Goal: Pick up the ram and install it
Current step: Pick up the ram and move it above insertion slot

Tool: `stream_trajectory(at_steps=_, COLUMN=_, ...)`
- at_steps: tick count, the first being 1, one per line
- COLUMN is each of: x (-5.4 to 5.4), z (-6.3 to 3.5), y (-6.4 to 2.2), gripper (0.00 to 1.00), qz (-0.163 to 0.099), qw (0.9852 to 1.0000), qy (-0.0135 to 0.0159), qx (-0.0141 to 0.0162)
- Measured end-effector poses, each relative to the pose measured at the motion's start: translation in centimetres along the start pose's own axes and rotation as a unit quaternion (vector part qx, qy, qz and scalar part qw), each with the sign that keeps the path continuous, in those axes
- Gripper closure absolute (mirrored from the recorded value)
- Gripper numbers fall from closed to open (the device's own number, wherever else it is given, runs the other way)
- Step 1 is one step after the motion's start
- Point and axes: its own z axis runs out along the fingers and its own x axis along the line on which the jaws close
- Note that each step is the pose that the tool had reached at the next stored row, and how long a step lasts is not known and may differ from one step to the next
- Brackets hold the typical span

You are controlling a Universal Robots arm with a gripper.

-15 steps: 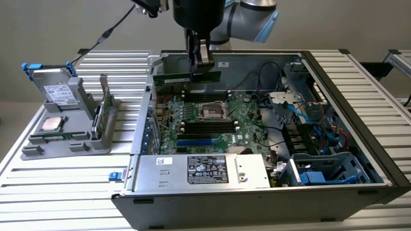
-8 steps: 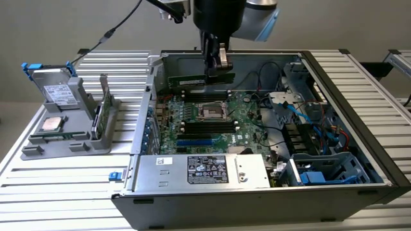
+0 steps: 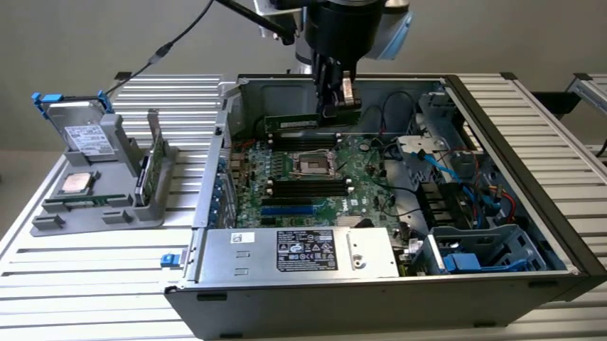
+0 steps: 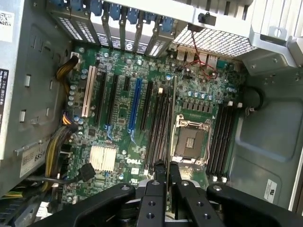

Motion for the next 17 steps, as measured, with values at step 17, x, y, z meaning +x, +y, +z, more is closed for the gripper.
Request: stream_trajectory(at_steps=17, x=0.4, z=1.89, y=-1.61, gripper=0.86, qz=0.040, qw=0.9992, qy=-0.0026, qx=0.0068)
